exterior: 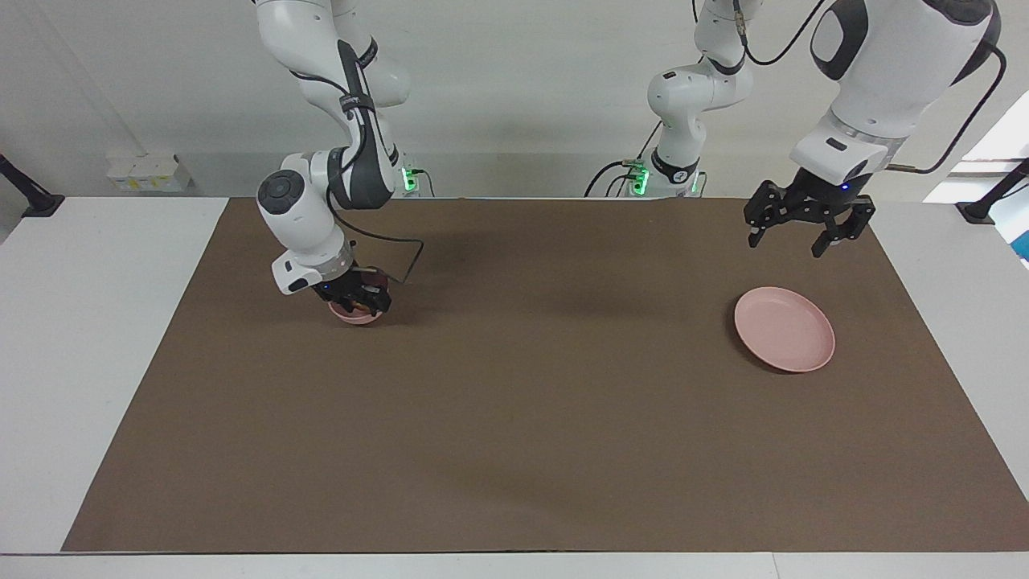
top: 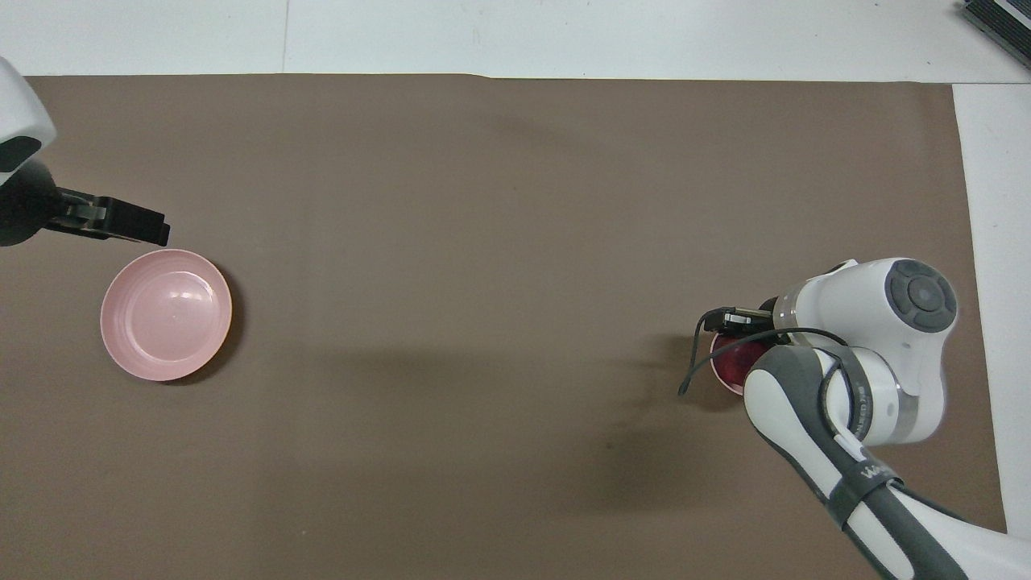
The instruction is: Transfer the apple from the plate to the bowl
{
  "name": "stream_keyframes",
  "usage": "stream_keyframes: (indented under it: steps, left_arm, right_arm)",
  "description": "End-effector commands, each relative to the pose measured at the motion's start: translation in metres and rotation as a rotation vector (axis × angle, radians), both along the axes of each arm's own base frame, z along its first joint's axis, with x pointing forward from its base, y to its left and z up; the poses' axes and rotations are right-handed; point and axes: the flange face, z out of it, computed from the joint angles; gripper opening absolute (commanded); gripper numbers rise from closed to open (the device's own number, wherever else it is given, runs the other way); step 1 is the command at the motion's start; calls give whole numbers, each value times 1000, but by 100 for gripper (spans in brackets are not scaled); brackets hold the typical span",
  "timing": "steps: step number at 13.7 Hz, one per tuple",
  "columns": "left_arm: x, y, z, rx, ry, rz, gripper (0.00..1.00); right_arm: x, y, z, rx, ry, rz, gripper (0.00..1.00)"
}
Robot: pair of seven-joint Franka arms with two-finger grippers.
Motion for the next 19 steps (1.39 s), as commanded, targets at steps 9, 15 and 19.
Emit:
stream_keyframes:
  steps: [9,15,19]
  left_arm:
    - [-25,35,33,13,-18,59,100]
    - [-33,40,30,18,37,65,100]
    - [-31,41,32,24,21,66,100]
  right_arm:
    - [38,-17,99,-111,-36,160,100]
    - [67,-38,189,-172,-81,275,100]
    - [60,-39,251,-147,-37,215,100]
